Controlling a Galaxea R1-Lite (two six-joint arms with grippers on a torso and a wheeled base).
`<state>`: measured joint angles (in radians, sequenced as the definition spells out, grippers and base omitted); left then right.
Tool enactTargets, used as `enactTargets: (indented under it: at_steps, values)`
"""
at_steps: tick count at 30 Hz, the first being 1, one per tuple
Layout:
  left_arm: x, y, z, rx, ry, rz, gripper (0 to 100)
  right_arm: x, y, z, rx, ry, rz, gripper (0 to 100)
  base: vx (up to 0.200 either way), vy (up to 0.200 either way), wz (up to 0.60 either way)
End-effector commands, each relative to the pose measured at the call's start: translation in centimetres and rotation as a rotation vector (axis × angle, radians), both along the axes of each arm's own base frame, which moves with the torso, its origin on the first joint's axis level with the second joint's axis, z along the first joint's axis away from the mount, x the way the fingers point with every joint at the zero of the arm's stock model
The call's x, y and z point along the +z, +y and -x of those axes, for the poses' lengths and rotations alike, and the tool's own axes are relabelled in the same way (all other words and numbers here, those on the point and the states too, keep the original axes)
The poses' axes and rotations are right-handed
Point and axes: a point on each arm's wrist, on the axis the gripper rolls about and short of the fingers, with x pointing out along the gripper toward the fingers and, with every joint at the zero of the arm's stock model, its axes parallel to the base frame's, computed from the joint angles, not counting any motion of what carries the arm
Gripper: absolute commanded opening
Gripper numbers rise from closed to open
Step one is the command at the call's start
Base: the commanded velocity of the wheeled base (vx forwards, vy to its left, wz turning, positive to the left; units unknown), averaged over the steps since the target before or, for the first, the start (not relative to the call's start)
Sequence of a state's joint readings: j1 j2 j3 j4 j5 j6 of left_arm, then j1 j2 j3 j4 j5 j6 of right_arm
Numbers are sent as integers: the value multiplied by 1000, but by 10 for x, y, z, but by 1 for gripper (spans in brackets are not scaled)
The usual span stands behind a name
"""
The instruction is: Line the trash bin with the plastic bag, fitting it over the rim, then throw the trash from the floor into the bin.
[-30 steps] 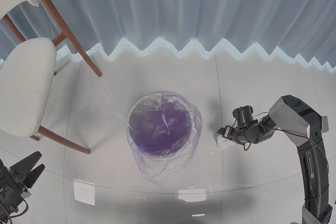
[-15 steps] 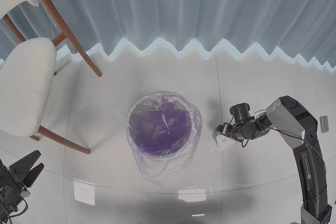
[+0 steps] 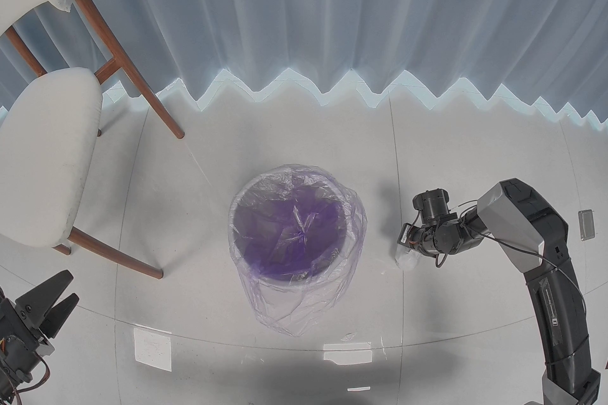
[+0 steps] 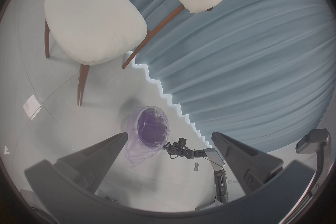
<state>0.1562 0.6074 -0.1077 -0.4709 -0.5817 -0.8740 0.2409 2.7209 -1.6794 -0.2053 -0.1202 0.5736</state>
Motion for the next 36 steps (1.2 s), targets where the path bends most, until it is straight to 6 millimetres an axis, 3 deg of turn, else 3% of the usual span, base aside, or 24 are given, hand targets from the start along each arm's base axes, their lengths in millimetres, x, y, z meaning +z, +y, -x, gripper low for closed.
enactTargets:
  at_steps: [1, 5, 9, 11, 15, 17, 21, 22, 23, 24, 26, 27, 28, 30, 33, 36]
  values:
    - [1, 0, 0, 1, -6, -1, 100, 21, -2, 1, -1, -27, -5, 0, 0, 0, 0]
    - [1, 0, 0, -2, -10, -1, 100, 51, -4, 12, 2, -48, -8, 0, 0, 0, 0]
    - [7, -1, 1, -12, -37, -17, 100, 96, -11, 47, 11, -59, -6, 0, 0, 0, 0]
    - [7, -1, 1, -12, -42, -24, 100, 107, -14, 58, 12, -62, -6, 0, 0, 0, 0]
    - [9, -1, 1, -32, -57, -36, 100, 166, -33, 116, 10, -161, -19, 0, 0, 0, 0]
    - [11, -1, 1, -32, -63, -37, 100, 181, -40, 142, 12, -183, -23, 0, 0, 0, 0]
    - [17, -2, 0, -42, -75, -39, 100, 208, -56, 217, 84, -227, 9, 0, 0, 0, 0]
    - [17, -2, 0, -42, -77, -39, 100, 210, -57, 220, 88, -233, 9, 0, 0, 0, 0]
    - [20, -2, 0, -45, -87, -40, 100, 219, -61, 249, 145, -293, 18, 0, 0, 0, 0]
    - [21, -2, 0, -45, -89, -40, 100, 220, -61, 252, 147, -300, 18, 0, 0, 0, 0]
    - [30, -2, -1, -49, -115, -44, 100, 225, -65, 290, 229, -401, 50, 0, 0, 0, 0]
    - [30, -2, -1, -49, -115, -44, 100, 225, -65, 290, 229, -401, 50, 0, 0, 0, 0]
    - [36, -2, -3, -52, -123, -46, 100, 224, -66, 310, 277, -459, 63, 0, 0, 0, 0]
    - [43, -2, -6, -58, -131, -46, 100, 219, -64, 327, 336, -484, 44, 0, 0, 0, 0]
    - [52, -2, -11, -64, -141, -49, 100, 208, -60, 340, 448, -471, -2, 0, 0, 0, 0]
    - [54, -3, -13, -83, -154, -73, 100, 204, -56, 341, 545, -462, -13, 0, 0, 0, 0]
